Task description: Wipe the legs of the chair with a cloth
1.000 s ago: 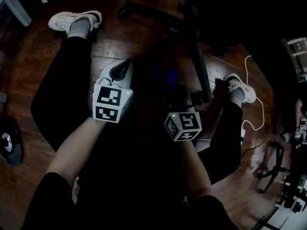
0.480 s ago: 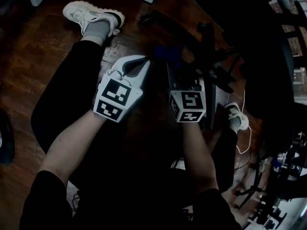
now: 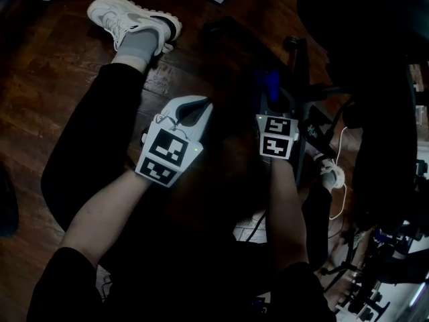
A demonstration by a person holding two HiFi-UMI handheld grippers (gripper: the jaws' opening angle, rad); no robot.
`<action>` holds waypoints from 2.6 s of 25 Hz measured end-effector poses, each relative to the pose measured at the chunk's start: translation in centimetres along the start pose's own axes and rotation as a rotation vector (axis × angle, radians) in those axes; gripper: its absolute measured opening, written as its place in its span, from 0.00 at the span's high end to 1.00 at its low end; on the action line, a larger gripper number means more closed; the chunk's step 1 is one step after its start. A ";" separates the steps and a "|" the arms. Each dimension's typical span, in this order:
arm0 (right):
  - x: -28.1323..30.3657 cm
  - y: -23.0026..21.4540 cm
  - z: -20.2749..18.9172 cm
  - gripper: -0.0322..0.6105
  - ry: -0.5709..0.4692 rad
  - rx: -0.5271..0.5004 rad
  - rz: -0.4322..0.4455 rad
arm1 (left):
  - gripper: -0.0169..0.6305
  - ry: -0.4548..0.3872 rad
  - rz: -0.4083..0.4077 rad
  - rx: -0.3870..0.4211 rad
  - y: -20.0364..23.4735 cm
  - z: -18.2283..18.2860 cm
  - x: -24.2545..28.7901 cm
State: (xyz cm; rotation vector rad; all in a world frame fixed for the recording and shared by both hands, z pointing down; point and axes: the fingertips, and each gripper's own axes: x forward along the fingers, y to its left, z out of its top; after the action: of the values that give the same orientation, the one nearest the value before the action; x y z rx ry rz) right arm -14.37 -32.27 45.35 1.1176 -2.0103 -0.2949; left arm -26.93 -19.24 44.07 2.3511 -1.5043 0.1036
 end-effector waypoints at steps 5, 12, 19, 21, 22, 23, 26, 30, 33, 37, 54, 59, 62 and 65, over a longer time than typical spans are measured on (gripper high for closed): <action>-0.2 0.7 -0.4 0.80 0.049 -0.008 0.018 | 0.97 0.021 0.024 -0.019 0.6 -1.1 -0.3; -1.9 2.8 -0.3 0.80 0.084 0.005 0.061 | 0.97 0.014 0.044 -0.075 1.2 -1.1 -1.3; -3.6 6.5 0.4 0.80 0.086 0.036 0.164 | 0.97 0.002 0.055 -0.084 1.0 -0.6 -1.9; -4.2 7.5 0.6 0.80 0.079 0.036 0.179 | 0.97 0.003 0.069 -0.091 1.2 -0.5 -2.0; -4.4 7.9 0.6 0.80 0.077 0.017 0.177 | 0.97 0.006 0.077 -0.096 1.3 -0.6 -2.1; -4.6 8.4 0.7 0.80 0.075 -0.010 0.173 | 0.97 0.010 0.082 -0.102 1.5 -0.6 -2.3; -5.4 10.1 0.9 0.80 0.071 -0.045 0.199 | 0.97 0.018 0.094 -0.104 1.5 -0.8 -2.8; -6.6 12.3 1.3 0.80 0.049 -0.029 0.257 | 0.97 0.010 0.108 -0.089 1.5 -0.5 -3.3; -7.7 13.9 1.7 0.80 0.020 -0.004 0.301 | 0.97 0.010 0.119 -0.094 1.6 -0.7 -3.3; -9.4 15.9 2.1 0.81 -0.030 0.003 0.391 | 0.97 0.015 0.128 -0.079 1.2 -0.6 -3.2; -6.3 -3.0 -3.0 0.80 -0.069 0.058 -0.049 | 0.97 0.050 0.041 0.079 -2.6 -1.2 -1.9; -7.1 2.2 -2.9 0.80 -0.088 -0.022 0.032 | 0.97 0.054 0.037 0.074 -2.8 -1.4 -1.8; -7.9 5.5 -2.4 0.81 -0.108 -0.064 0.107 | 0.97 0.062 0.048 0.072 -2.5 -1.7 -1.9; -8.7 8.6 -1.6 0.81 -0.121 -0.100 0.175 | 0.97 0.066 0.063 0.051 -1.8 -1.9 -2.0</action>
State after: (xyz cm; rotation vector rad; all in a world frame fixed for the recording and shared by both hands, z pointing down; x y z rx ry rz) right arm -15.91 -20.13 46.37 0.8741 -2.1592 -0.3756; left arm -25.93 -16.18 44.90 2.3160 -1.5610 0.2357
